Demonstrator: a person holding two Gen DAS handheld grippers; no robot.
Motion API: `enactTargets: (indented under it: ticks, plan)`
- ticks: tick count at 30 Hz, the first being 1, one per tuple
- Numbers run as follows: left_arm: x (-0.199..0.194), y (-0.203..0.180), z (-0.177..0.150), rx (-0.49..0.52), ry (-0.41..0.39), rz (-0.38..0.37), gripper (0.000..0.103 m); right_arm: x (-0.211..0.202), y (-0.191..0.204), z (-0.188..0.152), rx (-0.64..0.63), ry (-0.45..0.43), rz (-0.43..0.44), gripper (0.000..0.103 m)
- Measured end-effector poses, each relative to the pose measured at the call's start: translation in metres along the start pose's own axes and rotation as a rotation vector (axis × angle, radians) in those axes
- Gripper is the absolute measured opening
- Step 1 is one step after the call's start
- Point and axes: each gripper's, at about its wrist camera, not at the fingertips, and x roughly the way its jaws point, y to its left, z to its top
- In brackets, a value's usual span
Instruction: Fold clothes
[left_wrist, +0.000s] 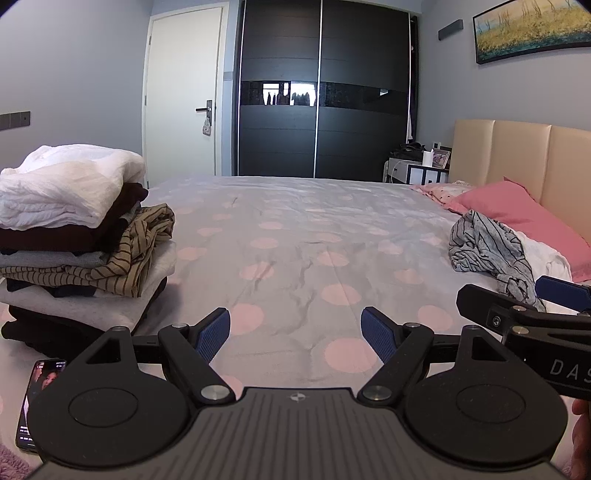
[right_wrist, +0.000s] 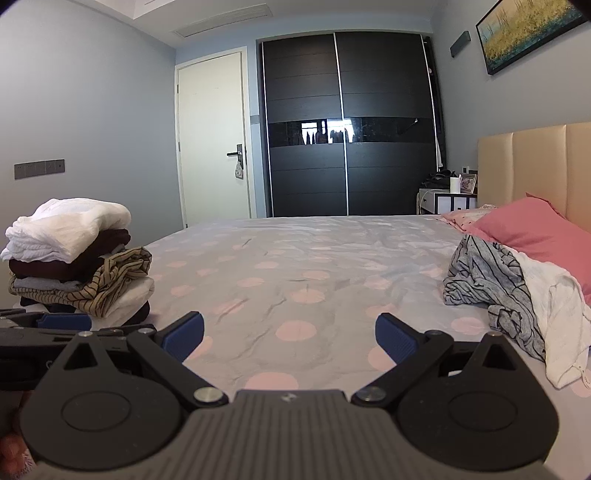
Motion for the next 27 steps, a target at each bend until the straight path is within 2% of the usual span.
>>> enactTargets:
  ticks: [5, 27]
  plan:
    - [0.0025, 0.0083, 0.0031, -0.029, 0.014, -0.013, 0.078, 0.0032, 0.0021, -0.0015, 0.008, 0.005, 0.006, 0.1]
    - [0.0001, 0.0023, 0.0015, -0.007, 0.021, -0.002, 0.078, 0.0011, 0.0009, -0.0032, -0.001, 0.011, 0.012, 0.1]
